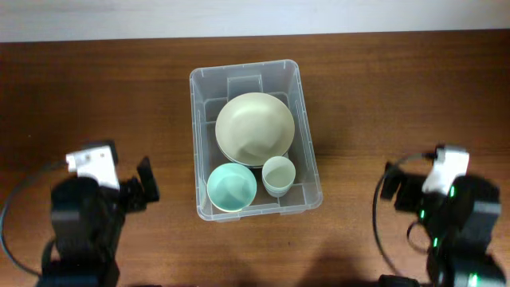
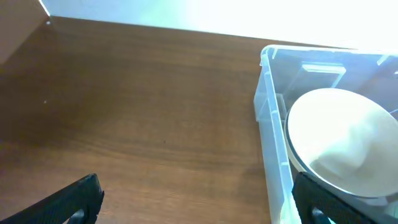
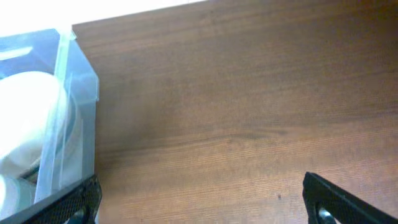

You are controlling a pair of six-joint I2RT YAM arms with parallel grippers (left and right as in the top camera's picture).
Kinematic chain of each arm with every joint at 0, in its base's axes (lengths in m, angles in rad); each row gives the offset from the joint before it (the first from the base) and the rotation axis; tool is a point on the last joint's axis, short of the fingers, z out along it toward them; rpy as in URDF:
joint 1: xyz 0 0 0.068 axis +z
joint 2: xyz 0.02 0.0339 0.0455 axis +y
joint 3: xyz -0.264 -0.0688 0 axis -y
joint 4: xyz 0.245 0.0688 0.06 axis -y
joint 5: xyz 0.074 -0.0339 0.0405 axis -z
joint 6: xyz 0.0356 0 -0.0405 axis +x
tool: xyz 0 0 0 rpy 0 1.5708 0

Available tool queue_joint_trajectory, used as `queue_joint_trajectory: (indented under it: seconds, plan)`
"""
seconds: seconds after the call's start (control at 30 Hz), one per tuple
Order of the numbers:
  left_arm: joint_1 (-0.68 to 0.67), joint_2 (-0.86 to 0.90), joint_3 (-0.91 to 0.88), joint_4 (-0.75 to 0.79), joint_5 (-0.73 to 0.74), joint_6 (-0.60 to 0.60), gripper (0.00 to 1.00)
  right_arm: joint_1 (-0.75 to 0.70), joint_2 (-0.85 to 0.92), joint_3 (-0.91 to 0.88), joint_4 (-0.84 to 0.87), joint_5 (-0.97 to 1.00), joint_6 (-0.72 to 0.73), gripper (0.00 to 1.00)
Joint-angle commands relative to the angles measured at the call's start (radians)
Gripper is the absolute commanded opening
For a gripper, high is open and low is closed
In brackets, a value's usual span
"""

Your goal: Pack container

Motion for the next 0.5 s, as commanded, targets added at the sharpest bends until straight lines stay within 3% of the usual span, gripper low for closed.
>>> queue_joint_trajectory:
  seconds: [0.0, 0.47]
  plan:
    - [-0.004, -0.082, -0.045, 0.004, -0.007, -0.013, 1.0, -0.003, -0.139, -0.068, 0.003, 0.009, 0.004, 0.99]
    - [-0.004, -0.092, -0.046, -0.002, -0.007, -0.013, 0.99, -0.003, -0.199, -0.077, -0.065, 0.008, 0.004, 0.99]
